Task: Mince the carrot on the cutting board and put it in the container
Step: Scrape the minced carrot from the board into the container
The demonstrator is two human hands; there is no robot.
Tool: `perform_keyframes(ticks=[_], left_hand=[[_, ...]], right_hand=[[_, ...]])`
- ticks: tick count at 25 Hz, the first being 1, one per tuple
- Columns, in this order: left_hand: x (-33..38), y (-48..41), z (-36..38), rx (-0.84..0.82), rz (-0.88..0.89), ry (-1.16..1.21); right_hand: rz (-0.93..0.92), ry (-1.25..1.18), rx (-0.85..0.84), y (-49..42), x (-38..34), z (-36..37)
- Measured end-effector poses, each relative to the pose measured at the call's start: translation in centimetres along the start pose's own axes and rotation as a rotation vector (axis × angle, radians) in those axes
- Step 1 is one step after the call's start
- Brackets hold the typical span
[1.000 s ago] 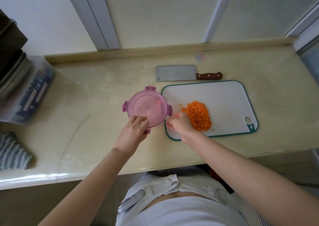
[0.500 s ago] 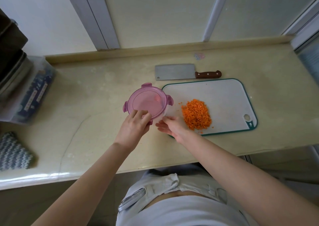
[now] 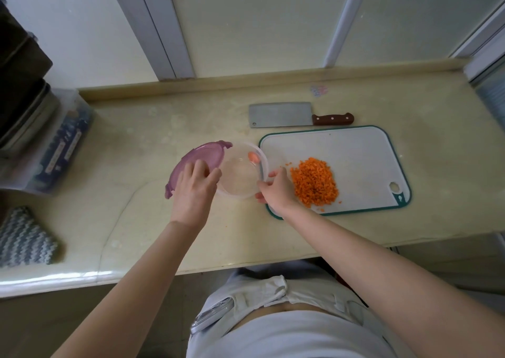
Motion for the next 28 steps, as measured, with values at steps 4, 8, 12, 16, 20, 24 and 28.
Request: perform_keyframes(ticks=[4,8,12,16,20,24,28], left_hand=[[-2.2,1.8,1.9,-0.179,-0.114,-0.150],[-3.4,3.3,4.0,-0.277,-0.259,-0.142],[-3.5,4.3,5.8,-0.329,-0.411,-0.014],[-3.4,5.4,6.9,-0.409,-0.432,0.027],[-3.4,5.2,6.2,-0.394,-0.609,0.269],[-1.7,2.0,1.8,-0.050,-0.626,0.304],[6.6,-1.9,2.2,-0.096,-0.214,0.498]], right_hand=[[-0.024,0.063,0.002,-0.1,-0.3,-0.2],[-0.065,0.157,0.004,-0.2,-0.9,-0.6],[-0.091,0.194,0.000,-0.1,-1.1,-0.7],[-0.146,0.246,0.000,-0.5,-1.0,-0.7],[-0.181,0.287,-0.021,-0.5,-0.7,-0.9],[-0.283,0.256,0.019,0.9,-0.1,-3.0],[-0.312,0.197,0.305,1.9,2.7,-7.8]])
Point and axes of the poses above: each hand's wrist, its own y-axis away from the middle knuckle, its own z-axis out of the palm, x = y × z, the point moved 6 cm from there along -y, towards the middle knuckle, and after that the axes turned 6 degrees about z, right-handed, at the moved point
